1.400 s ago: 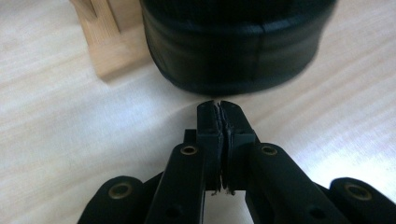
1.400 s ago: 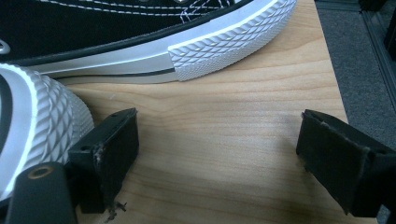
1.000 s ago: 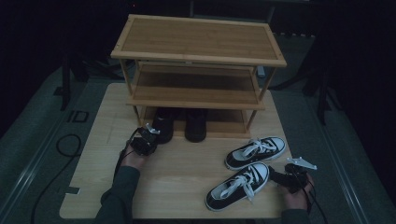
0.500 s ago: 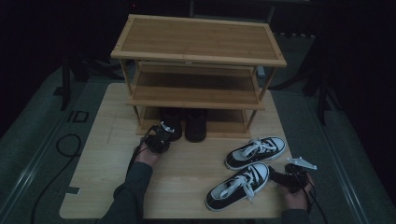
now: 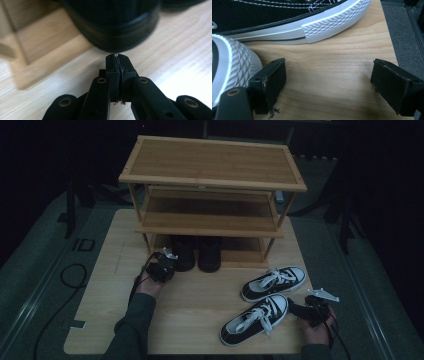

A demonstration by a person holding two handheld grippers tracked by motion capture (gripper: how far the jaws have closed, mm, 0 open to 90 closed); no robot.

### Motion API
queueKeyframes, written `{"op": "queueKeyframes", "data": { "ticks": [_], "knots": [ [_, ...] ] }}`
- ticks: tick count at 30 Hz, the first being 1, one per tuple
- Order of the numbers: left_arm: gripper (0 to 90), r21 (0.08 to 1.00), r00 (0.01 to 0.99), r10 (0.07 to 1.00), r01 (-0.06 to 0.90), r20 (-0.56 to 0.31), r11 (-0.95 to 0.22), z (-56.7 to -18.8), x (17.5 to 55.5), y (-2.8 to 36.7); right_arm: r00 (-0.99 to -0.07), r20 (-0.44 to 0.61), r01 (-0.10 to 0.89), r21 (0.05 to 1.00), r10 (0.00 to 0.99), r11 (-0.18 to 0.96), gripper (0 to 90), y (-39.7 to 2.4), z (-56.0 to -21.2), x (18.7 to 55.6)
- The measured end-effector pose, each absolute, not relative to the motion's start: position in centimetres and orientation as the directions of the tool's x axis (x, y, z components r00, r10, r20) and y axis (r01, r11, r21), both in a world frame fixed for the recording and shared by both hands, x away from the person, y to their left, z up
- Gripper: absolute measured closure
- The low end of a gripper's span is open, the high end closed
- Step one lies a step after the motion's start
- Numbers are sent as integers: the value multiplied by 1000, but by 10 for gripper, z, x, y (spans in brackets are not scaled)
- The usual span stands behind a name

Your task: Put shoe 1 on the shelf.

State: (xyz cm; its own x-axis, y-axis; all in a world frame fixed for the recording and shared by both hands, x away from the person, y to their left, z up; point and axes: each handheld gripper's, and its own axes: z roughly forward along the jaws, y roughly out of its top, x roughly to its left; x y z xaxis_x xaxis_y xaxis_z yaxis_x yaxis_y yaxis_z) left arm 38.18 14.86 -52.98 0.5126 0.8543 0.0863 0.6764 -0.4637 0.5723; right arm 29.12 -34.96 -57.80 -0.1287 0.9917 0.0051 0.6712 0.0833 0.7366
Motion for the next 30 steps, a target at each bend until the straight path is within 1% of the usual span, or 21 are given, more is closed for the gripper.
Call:
{"op": "queueKeyframes", "data": {
  "ticks": [2, 8, 11, 14, 16, 18, 20, 22, 24, 26, 30],
  "knots": [
    [879, 580, 493, 865, 677, 99, -452, -525, 384, 152, -129, 5, 671, 737, 992, 83, 129, -350, -578, 291],
    [875, 628, 490, 865, 640, 112, -444, -508, 383, 150, -129, 4, 671, 737, 992, 84, 128, -350, -578, 291],
    [841, 650, 497, 862, 622, 103, -436, -501, 379, 145, -129, 4, 671, 737, 992, 84, 129, -350, -578, 291],
    [766, 662, 506, 857, 612, 94, -434, -496, 376, 139, -129, 4, 671, 737, 992, 84, 129, -350, -578, 291],
    [669, 665, 496, 865, 619, 80, -417, -494, 378, 137, -129, 5, 671, 736, 992, 83, 129, -350, -578, 291],
    [597, 676, 482, 873, 617, 80, -403, -493, 380, 134, -129, 4, 671, 737, 992, 84, 129, -350, -578, 291],
    [484, 678, 469, 880, 625, 72, -388, -492, 382, 131, -129, 4, 671, 737, 992, 84, 129, -350, -578, 291],
    [424, 680, 459, 886, 629, 66, -376, -492, 385, 128, -129, 4, 671, 737, 992, 84, 129, -350, -578, 291],
    [397, 684, 448, 892, 634, 55, -360, -493, 388, 125, -129, 4, 671, 737, 992, 84, 129, -350, -578, 291],
    [391, 684, 450, 892, 636, 47, -357, -494, 391, 122, -129, 4, 671, 737, 992, 84, 129, -350, -578, 291],
    [434, 683, 438, 898, 644, 41, -345, -495, 398, 115, -128, 5, 671, 736, 992, 83, 129, -350, -578, 291]
  ]
}}
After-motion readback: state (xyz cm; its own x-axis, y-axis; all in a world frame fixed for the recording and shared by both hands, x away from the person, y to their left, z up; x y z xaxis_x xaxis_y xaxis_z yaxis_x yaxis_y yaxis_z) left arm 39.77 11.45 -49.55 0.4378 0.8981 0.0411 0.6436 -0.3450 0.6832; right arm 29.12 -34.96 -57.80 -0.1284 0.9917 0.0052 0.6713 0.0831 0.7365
